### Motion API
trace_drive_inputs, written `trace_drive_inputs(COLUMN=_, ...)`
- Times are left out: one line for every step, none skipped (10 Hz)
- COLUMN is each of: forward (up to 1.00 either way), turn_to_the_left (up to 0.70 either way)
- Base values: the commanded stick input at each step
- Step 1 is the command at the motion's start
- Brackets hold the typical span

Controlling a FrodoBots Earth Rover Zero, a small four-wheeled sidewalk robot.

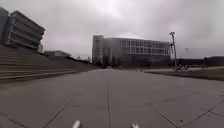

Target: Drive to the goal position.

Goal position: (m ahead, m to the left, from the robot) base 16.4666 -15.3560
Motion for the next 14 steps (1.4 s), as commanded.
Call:
trace_drive_inputs(forward=0.7, turn_to_the_left=0.33)
trace_drive_inputs(forward=0.7, turn_to_the_left=0.23)
trace_drive_inputs(forward=0.7, turn_to_the_left=0.13)
trace_drive_inputs(forward=0.7, turn_to_the_left=0.0)
trace_drive_inputs(forward=0.7, turn_to_the_left=0.0)
trace_drive_inputs(forward=0.7, turn_to_the_left=0.0)
trace_drive_inputs(forward=0.7, turn_to_the_left=0.0)
trace_drive_inputs(forward=0.7, turn_to_the_left=0.0)
trace_drive_inputs(forward=0.7, turn_to_the_left=0.0)
trace_drive_inputs(forward=0.7, turn_to_the_left=0.0)
trace_drive_inputs(forward=0.7, turn_to_the_left=0.0)
trace_drive_inputs(forward=0.7, turn_to_the_left=0.0)
trace_drive_inputs(forward=0.7, turn_to_the_left=0.0)
trace_drive_inputs(forward=0.7, turn_to_the_left=-0.14)
